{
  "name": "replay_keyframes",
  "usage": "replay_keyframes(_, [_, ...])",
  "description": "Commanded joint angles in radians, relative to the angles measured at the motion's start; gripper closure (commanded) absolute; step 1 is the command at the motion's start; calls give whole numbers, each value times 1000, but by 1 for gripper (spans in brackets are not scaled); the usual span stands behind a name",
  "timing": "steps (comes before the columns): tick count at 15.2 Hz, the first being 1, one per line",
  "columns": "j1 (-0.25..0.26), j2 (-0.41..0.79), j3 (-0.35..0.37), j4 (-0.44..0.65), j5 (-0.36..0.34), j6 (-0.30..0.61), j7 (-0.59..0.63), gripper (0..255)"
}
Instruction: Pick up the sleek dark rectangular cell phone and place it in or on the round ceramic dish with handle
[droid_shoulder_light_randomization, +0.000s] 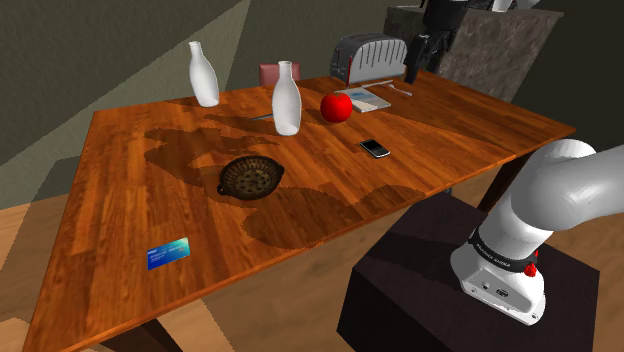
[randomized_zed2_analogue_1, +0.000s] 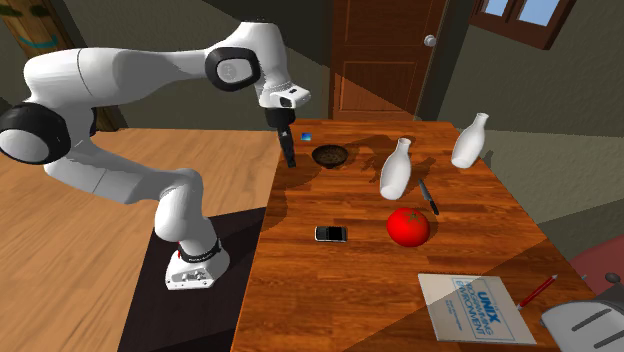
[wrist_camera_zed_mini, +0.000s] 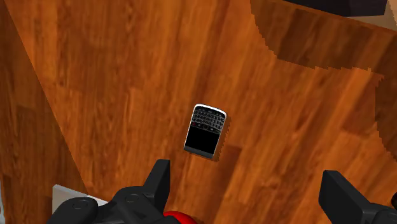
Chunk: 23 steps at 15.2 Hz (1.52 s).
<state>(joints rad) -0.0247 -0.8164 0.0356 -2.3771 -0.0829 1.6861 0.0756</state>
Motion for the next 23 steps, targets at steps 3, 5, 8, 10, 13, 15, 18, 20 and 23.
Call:
replay_keyframes(3, [-5, 8, -16, -60, -4, 76, -3, 0])
replay_keyframes(5, [-12, 23, -31, -115, -7, 155, -6, 0])
replay_keyframes(8, [-21, 59, -55, -187, -13, 277, -11, 0])
replay_keyframes(10, [-28, 94, -72, -228, -17, 362, -15, 0])
replay_keyframes(13, [-38, 162, -96, -279, -21, 493, -22, 0])
replay_keyframes(15, [-43, 219, -113, -304, -22, 583, -28, 0])
replay_keyframes(18, [-47, 319, -139, -329, -20, 721, -39, 0])
replay_keyframes(20, [-47, 396, -158, -337, -13, 813, -50, 0])
replay_keyframes(23, [-40, 507, -184, -335, 7, 933, -73, 0])
